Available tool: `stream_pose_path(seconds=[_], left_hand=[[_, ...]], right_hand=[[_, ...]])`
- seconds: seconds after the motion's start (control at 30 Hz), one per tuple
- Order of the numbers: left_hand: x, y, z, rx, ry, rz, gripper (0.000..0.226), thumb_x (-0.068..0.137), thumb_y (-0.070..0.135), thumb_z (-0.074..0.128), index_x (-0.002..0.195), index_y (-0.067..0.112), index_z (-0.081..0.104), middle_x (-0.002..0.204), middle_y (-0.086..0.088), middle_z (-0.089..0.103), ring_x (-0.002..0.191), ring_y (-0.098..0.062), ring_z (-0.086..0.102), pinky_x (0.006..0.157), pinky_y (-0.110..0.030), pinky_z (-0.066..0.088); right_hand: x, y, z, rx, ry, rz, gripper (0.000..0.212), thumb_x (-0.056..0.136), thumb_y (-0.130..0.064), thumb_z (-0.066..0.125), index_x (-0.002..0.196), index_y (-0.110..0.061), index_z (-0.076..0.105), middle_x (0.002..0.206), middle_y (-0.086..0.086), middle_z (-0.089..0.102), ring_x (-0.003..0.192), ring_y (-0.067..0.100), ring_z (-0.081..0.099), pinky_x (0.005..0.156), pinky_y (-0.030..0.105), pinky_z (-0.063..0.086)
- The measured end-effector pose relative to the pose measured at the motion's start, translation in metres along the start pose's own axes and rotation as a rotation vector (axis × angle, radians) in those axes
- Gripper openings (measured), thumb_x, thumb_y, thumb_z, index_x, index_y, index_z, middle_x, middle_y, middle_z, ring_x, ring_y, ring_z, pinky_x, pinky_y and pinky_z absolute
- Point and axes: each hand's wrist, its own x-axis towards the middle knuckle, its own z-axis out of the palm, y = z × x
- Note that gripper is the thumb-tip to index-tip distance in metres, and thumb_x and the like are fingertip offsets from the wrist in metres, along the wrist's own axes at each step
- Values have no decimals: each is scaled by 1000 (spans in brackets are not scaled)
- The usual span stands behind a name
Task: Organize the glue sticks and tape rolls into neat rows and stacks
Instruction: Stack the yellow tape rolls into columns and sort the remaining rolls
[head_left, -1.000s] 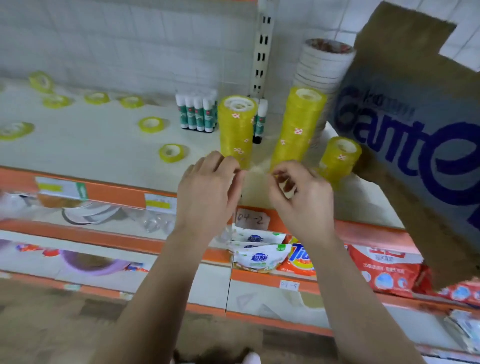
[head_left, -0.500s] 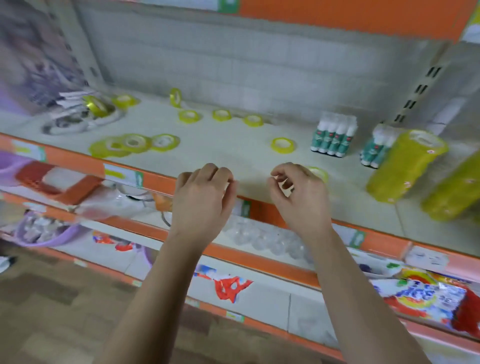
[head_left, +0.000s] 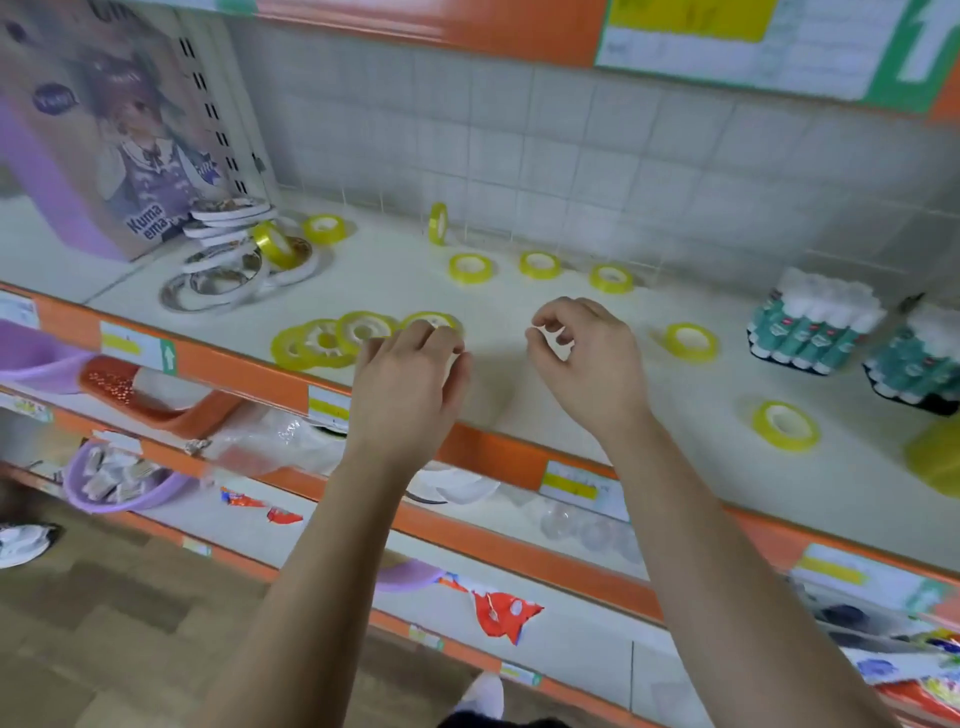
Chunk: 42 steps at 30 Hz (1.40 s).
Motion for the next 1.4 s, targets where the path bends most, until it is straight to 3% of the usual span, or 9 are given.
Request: stream_pose_path(seconds=[0.27,0.53,0.8,0.97,1.13,1.4], left_hand=[[18,-46,8,-36,-2,-110,30,90,34,44,93,15,67,89,-3,66,80,-31,63,78,-42,42],[46,-79,14,-94,15,-93,28,91,34,46,93,16,67,91,-1,66,81,-28,63,79,-39,39],[63,-104,20,-151,-13,-17,28,89,34,44,90,18,66,87,0,65,77,-27,62,76,-38,38],[78,-109,25,-195,-20,66,27,91,32,43,91,18,66,88,0,64,77,-27,62,76,-38,41],[106,-95,35,-208,-40,158,24,88,28,44,91,17,65,87,0,64,76,-26,61,75,-37,41],[158,-36,74,-261,-247,313,14,90,20,57,97,15,68,94,-5,65,88,-30,62,79,-38,44]], right_hand=[[63,7,52,-38,-145,-1,15,85,-27,62,94,-16,68,94,3,64,85,24,61,75,40,51],[106,19,101,-159,-265,67,25,88,-24,65,109,-10,65,110,13,61,103,33,57,84,37,45],[116,17,124,-232,-195,143,26,85,-30,68,105,-12,70,112,13,55,105,34,54,86,39,48],[115,17,122,-255,-221,150,25,88,-31,68,103,-11,70,114,13,53,107,32,52,86,32,40],[102,14,94,-184,-149,122,21,85,-28,73,92,-9,70,119,7,53,101,23,57,76,21,33],[61,37,33,-207,15,134,22,77,-30,73,81,-8,69,96,7,57,85,25,60,74,40,52]])
